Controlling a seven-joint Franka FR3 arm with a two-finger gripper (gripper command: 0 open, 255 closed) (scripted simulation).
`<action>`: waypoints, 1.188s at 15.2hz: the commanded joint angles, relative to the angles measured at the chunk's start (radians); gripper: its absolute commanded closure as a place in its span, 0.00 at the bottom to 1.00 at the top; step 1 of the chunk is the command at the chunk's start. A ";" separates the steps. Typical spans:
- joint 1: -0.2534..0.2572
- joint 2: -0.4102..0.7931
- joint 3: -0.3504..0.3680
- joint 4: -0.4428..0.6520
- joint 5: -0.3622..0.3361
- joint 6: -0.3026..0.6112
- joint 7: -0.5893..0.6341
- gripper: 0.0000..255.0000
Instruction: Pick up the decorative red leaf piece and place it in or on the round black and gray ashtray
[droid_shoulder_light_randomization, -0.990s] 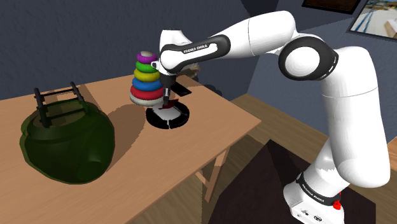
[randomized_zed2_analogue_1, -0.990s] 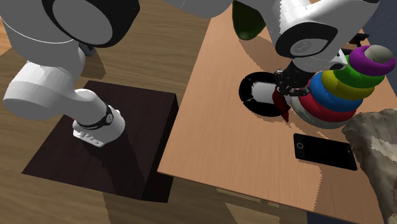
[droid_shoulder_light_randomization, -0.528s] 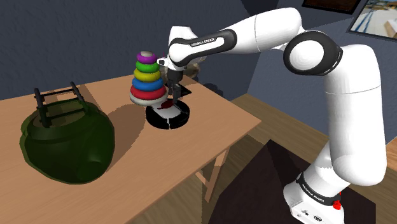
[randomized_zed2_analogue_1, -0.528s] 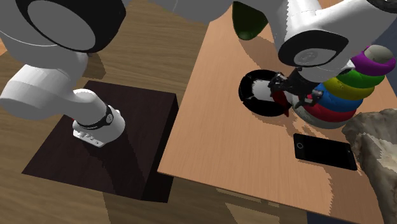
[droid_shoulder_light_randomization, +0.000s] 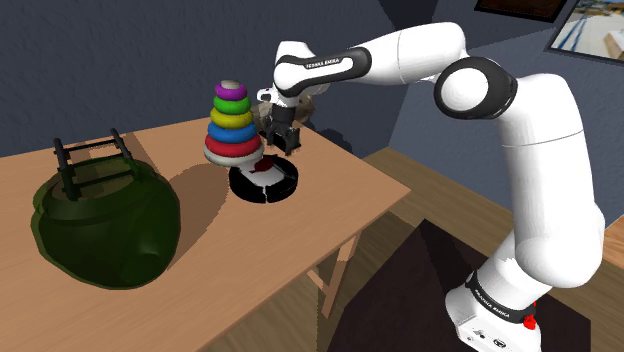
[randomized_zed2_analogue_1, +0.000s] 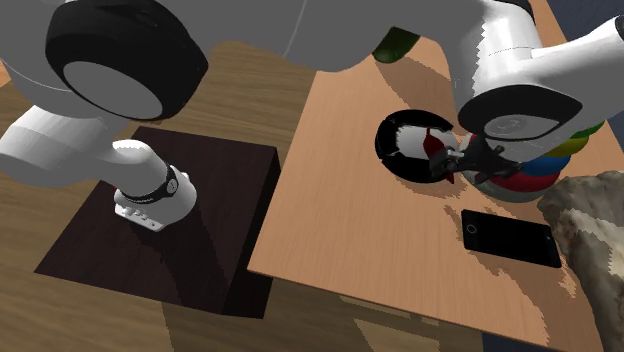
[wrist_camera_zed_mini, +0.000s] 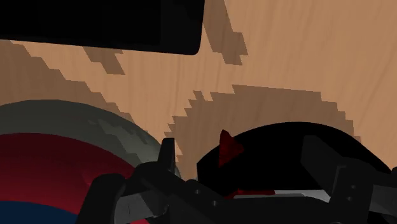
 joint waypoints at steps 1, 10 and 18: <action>0.000 0.005 0.001 -0.017 -0.001 0.021 -0.006 0.00; 0.002 0.017 0.000 -0.032 -0.002 0.049 -0.005 0.00; 0.002 0.017 0.000 -0.033 -0.002 0.049 -0.005 1.00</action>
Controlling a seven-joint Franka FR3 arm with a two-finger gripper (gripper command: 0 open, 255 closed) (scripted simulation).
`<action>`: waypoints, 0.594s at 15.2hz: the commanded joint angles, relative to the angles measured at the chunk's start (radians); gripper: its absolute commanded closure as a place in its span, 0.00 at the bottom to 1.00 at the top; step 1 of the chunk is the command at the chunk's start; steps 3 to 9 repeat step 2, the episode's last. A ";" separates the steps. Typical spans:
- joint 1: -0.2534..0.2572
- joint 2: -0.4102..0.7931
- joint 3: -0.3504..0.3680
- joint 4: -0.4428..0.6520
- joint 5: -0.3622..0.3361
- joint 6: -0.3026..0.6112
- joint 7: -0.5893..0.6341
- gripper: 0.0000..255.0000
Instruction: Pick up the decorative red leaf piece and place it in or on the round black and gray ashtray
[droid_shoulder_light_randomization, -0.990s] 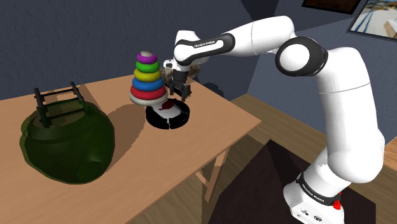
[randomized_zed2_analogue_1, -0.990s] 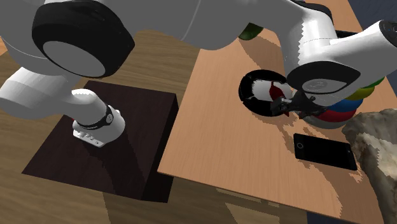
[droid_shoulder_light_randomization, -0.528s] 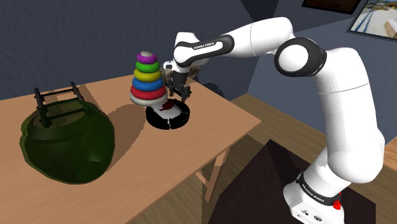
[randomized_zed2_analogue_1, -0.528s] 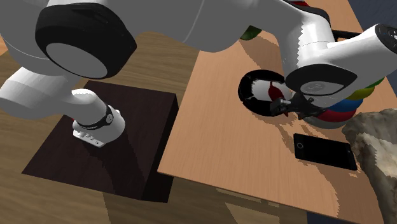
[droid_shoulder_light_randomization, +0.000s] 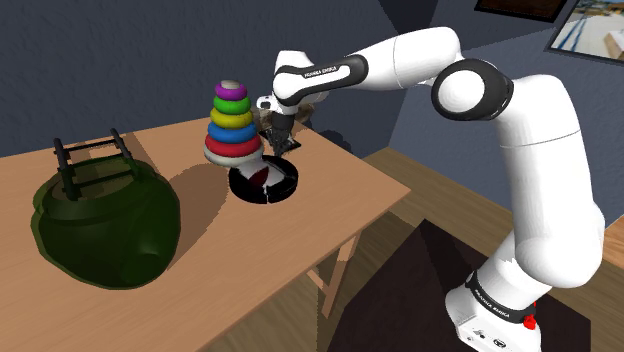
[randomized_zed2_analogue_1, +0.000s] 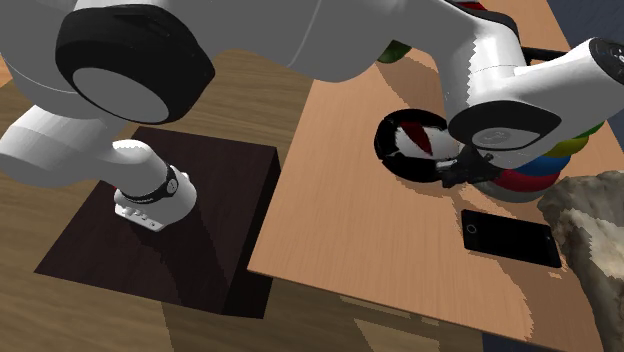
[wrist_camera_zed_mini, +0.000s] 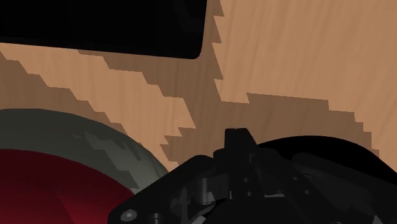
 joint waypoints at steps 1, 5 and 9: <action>0.000 0.000 0.000 0.000 0.000 0.000 0.000 1.00; 0.000 0.000 0.000 0.000 0.000 0.000 0.000 1.00; 0.000 0.000 0.000 0.000 0.000 0.000 0.000 1.00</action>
